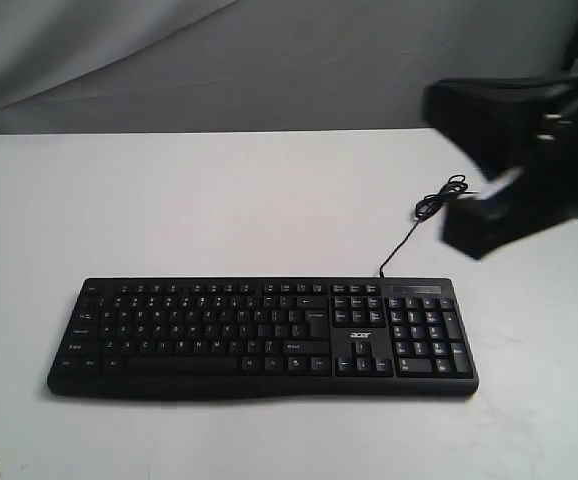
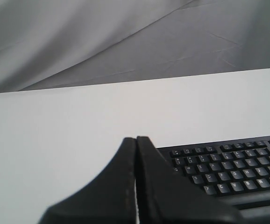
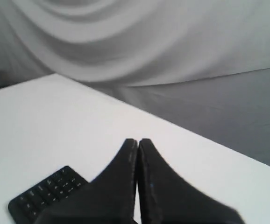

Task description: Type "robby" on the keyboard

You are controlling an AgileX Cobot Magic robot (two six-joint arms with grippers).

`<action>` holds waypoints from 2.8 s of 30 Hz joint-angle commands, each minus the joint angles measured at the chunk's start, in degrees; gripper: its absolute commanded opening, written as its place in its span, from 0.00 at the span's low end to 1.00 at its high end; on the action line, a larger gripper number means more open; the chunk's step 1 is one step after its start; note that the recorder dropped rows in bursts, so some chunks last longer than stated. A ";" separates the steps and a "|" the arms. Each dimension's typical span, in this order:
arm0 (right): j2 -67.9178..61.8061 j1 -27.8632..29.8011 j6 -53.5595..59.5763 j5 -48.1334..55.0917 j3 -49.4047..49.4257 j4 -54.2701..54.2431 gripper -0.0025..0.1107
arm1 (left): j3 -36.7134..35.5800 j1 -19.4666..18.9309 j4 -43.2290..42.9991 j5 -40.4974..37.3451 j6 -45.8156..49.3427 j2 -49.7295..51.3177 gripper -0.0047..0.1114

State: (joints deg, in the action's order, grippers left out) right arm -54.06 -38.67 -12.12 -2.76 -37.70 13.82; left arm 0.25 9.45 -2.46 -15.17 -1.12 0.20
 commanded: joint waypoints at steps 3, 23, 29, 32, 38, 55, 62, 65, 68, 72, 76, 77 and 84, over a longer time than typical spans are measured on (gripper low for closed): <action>-20.12 -4.81 0.05 4.42 -12.15 6.71 0.02 | -0.25 0.36 -0.27 0.31 -0.16 -0.20 0.04; -46.18 -5.36 69.27 29.33 -38.94 -47.15 0.02 | -0.25 0.36 -0.27 0.31 -0.16 -0.20 0.04; -51.51 -5.12 72.16 34.06 -45.00 -48.32 0.02 | -0.25 0.36 -0.27 0.31 -0.16 -0.20 0.04; -54.91 -5.12 74.10 36.59 -47.75 -49.33 0.02 | -0.25 0.36 -0.27 0.31 -0.16 -0.20 0.04; -60.79 -5.12 76.91 39.36 -52.18 -50.12 0.02 | -0.25 0.36 -0.27 0.31 -0.16 -0.20 0.04; -77.00 -3.94 78.05 46.82 -66.03 -50.81 0.02 | -0.25 0.36 -0.27 0.31 -0.16 -0.20 0.04; -77.19 -3.85 78.59 47.32 -66.03 -50.67 0.02 | -0.25 0.36 -0.27 0.31 -0.16 -0.20 0.04; -77.26 -3.85 78.06 46.81 -66.03 -50.52 0.02 | -0.25 0.36 -0.27 0.31 -0.16 -0.20 0.04; -77.52 -4.09 78.06 45.48 -66.03 -50.52 0.02 | -0.25 0.36 -0.27 0.31 -0.16 -0.20 0.04; -77.68 -4.09 78.06 45.24 -66.03 -50.52 0.02 | -0.25 0.36 -0.27 0.31 -0.16 -0.20 0.04; -78.32 -4.09 78.06 44.70 -66.06 -50.52 0.02 | -0.25 0.36 -0.27 0.31 -0.16 -0.20 0.04; -78.60 -4.09 78.06 44.35 -66.06 -50.70 0.02 | -0.25 0.36 -0.27 0.31 -0.16 -0.20 0.04; -79.15 -4.09 77.91 44.10 -66.39 -50.85 0.02 | -0.25 0.36 -0.27 0.31 -0.16 -0.20 0.04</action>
State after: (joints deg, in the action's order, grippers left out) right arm -133.25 -42.75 65.86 41.86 -103.64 -36.66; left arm 0.25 9.45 -2.46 -15.17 -1.12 0.20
